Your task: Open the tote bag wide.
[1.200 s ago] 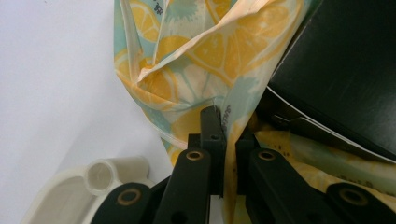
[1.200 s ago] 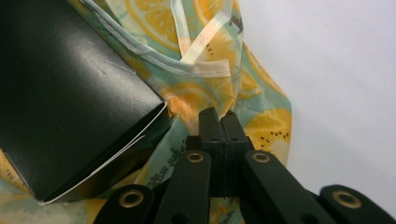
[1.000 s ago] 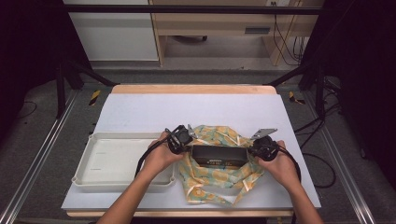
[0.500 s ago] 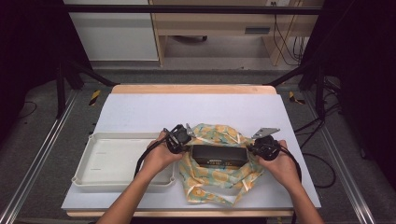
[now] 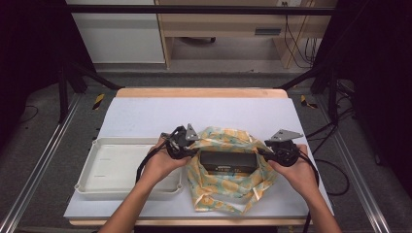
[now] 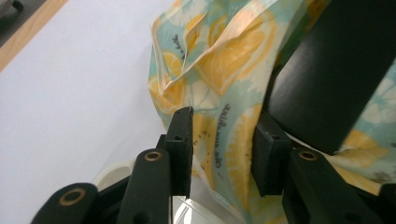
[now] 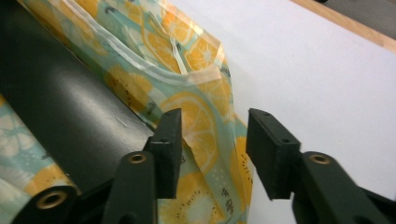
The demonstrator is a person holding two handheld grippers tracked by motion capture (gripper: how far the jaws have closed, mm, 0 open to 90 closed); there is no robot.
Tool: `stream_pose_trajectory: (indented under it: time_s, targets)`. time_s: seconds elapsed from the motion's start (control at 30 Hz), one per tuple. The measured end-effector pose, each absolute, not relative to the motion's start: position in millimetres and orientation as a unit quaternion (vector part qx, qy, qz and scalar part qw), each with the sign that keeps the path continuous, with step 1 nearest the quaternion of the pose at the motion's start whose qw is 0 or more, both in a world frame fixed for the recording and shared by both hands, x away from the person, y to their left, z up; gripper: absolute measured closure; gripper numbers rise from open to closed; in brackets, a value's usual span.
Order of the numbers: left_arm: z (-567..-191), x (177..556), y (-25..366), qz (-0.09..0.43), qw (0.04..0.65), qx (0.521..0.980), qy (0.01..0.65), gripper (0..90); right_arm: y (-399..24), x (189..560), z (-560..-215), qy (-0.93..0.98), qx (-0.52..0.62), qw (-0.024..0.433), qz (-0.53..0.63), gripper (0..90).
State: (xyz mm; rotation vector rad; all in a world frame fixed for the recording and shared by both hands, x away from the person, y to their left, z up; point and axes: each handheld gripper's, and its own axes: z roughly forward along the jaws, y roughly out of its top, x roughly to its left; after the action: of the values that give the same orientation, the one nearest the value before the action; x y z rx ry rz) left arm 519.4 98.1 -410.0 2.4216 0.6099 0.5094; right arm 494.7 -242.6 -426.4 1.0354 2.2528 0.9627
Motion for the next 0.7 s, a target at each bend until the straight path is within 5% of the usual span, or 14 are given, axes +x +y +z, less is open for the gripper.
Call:
stream_pose_trajectory:
  time_s: [0.27, 0.7]
  targets:
    - [-393, 502, 102, 0.207, 0.319, 0.899, 0.216, 59.5, -238, 481, -410, 0.818, 0.363, 0.254, 0.367, 50.3]
    - [-404, 455, 82, 0.184, 0.331, 0.911, 0.164, 76.3, -216, 430, -429, 0.851, 0.301, 0.216, 0.372, 72.9]
